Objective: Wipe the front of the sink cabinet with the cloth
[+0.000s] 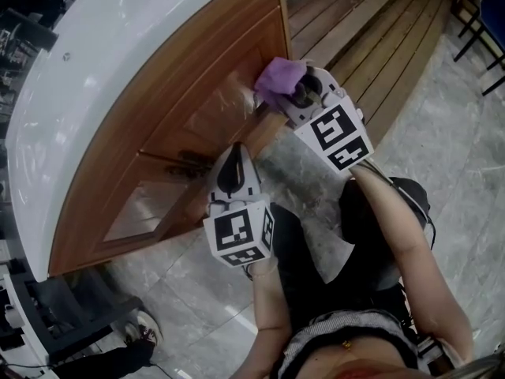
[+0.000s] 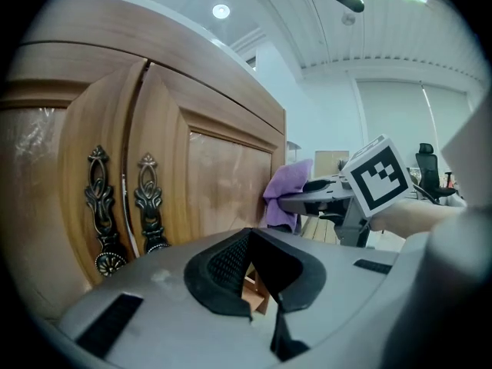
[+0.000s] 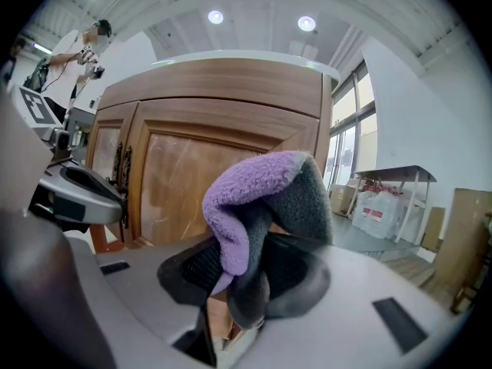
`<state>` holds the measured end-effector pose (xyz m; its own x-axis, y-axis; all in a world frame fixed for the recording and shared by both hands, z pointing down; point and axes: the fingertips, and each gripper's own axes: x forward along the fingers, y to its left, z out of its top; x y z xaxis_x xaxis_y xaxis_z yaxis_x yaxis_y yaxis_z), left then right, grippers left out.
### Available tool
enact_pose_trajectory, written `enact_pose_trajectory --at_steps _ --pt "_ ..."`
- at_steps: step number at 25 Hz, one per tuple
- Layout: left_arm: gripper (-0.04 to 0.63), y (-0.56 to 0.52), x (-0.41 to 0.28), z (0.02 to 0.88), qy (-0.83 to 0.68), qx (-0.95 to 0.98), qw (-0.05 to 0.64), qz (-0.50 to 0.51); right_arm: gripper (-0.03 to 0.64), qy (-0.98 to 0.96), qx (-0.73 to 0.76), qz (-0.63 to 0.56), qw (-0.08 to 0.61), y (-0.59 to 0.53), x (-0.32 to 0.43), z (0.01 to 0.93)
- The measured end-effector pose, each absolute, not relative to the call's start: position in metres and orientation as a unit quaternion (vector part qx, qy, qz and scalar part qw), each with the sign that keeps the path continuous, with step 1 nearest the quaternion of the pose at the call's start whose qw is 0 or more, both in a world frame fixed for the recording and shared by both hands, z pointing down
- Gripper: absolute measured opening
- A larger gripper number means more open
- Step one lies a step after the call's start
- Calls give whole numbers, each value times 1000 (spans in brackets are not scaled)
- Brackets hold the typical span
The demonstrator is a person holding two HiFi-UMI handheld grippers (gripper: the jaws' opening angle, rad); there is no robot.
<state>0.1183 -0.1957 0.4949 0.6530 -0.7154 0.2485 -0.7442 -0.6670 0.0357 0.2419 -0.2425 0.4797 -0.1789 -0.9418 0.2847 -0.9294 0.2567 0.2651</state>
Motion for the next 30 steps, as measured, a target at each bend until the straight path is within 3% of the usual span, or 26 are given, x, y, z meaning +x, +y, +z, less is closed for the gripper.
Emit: enact_pose_trajectory --at_steps 17,30 --pt "1 -184 59 512 -439 887 81 120 183 -849 465 -41 246 -211 94 536" --pt "0 -187 38 519 -449 881 86 120 183 -848 465 -39 250 -223 66 552"
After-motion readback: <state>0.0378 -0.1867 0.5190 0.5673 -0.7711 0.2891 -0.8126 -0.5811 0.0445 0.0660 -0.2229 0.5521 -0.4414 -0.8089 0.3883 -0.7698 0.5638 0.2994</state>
